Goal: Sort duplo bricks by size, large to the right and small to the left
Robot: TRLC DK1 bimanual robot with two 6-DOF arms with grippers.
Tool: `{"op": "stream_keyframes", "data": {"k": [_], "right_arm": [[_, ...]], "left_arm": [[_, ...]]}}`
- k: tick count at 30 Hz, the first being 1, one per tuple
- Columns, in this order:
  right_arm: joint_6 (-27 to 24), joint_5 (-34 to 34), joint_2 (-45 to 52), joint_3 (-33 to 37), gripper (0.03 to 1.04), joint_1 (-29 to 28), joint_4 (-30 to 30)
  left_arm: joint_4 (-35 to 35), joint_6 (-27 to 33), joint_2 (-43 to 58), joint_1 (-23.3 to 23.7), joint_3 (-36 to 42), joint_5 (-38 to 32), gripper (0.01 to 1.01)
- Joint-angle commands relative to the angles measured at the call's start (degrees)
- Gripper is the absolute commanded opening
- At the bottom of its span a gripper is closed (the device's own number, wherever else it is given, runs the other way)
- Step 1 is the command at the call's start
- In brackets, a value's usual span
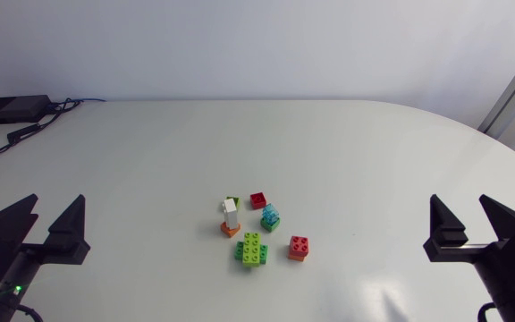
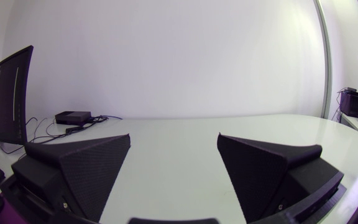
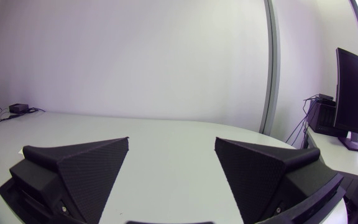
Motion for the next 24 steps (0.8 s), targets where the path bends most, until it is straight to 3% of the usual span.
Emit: {"op": "stream_keyframes", "data": {"k": [1, 24], "right_arm": [[0.4, -0.4, -0.3, -2.1, 1.0, 0.4, -1.2], [0.3, -0.4, -0.3, -2.1, 1.0, 0.9, -1.3]], "left_arm": [[0.1, -0.8, -0.8, 0.2, -1.1, 0.3, 0.974], [-0.3, -0.4, -0.9, -0.4, -1.0, 0.3, 0.972]]}}
